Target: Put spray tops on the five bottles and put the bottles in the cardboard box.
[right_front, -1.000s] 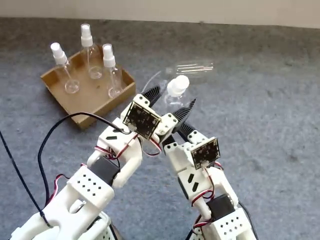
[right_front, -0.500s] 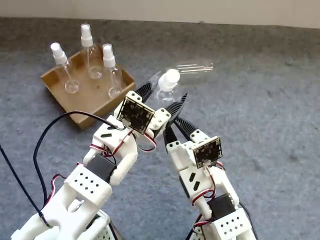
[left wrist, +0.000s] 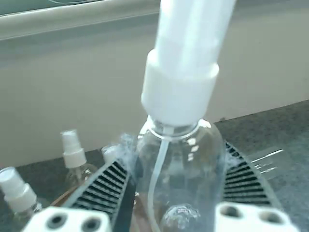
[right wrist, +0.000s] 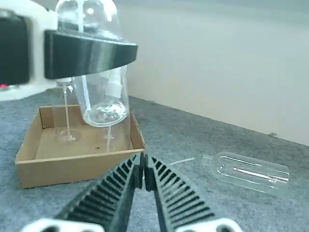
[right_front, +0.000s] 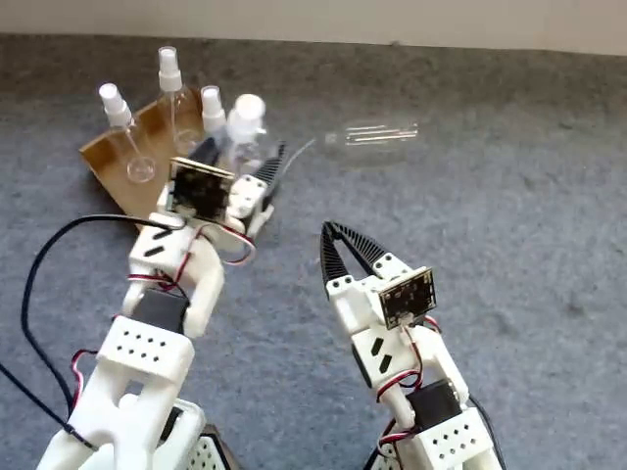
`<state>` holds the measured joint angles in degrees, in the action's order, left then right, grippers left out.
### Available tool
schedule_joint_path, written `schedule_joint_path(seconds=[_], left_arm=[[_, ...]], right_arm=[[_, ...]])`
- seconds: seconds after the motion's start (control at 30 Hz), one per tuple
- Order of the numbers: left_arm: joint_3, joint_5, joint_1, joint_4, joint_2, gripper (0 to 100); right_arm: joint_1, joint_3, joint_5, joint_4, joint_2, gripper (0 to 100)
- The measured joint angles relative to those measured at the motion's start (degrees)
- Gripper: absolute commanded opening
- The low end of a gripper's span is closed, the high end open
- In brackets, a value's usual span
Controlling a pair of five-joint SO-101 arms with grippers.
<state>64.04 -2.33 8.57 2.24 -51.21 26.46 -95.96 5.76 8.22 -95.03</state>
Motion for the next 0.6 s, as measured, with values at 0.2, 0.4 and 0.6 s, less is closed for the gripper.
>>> schedule_joint_path(seconds=[0.2, 0.4, 0.6], left_arm=[[4.92, 0.0, -6.59, 0.09, 0.0, 9], [7.65, 0.0, -12.22, 0.09, 0.0, 9], [8.44, 0.0, -17.93, 0.09, 0.0, 9]], right_arm=[[0.0, 0.0, 0.0, 0.0, 0.0, 0.4], [0.0, 0.0, 0.0, 0.62, 0.0, 0.4], [0.0, 0.0, 0.0, 4.13, 0.0, 0.4]])
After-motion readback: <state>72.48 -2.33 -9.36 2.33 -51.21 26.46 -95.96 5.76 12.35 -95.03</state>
